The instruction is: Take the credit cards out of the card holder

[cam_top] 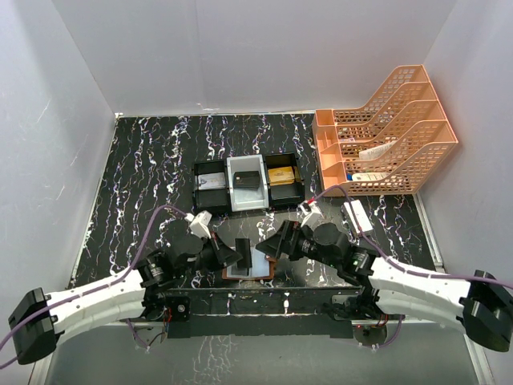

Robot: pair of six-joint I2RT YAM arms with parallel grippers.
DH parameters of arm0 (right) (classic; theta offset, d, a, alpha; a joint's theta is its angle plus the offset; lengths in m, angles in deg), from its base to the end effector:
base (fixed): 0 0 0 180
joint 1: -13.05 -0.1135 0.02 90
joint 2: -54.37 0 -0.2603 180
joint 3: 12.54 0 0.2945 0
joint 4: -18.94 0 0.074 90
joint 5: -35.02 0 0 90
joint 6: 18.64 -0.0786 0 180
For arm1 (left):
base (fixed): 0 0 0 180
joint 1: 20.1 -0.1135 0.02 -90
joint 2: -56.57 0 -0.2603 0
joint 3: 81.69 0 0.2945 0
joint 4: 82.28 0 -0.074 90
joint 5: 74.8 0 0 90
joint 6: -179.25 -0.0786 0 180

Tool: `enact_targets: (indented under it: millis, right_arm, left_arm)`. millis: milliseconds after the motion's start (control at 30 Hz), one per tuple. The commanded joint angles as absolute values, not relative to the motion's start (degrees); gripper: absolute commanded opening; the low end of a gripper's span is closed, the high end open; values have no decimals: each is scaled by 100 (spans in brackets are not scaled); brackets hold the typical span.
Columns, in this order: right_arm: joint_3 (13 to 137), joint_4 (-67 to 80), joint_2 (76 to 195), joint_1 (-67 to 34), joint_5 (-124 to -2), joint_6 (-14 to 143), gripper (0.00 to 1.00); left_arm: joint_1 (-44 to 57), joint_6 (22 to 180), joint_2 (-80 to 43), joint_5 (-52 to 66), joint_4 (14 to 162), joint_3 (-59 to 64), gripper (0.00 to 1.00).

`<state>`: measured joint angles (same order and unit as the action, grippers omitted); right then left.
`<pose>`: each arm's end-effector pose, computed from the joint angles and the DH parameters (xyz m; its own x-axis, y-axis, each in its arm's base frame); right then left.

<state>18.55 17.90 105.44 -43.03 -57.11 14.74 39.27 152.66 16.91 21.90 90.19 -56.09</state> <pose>0.1514 0.2303 0.1606 -0.8187 0.2779 -0.5024 -0.2997 0.5395 0.7868 0.1336 -0.2076 0.1521 -0.7987 -0.3942 -0.4546 0.1901 0.5514 -0.8123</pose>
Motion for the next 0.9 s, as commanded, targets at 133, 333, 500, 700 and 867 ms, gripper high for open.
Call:
enact_targets:
  millis: [133,333,500,700,867]
  right_arm:
    - [2215,584,9589,-3934,-5197,2300,98]
    - [2221,1714,10251,-3145,-7483,2035,98]
    - [2525,2210,10764,-3101,-8050,1453,98]
    - [2195,2694,10753,-3101,-8009,506,98]
    - [2012,3101,10657,-3102,-7995,260,97]
  left_arm:
    - [1739,15162,1362,-1078,11153,-6056,0]
    - [1532,14927,1252,-1886,11441,-5897,0]
    - [1534,15380,1254,-1988,12338,-6307,0]
    - [1534,15350,1651,-2036,11700,-6006,0]
    - [1532,15358,1991,-1679,11321,-5657,0]
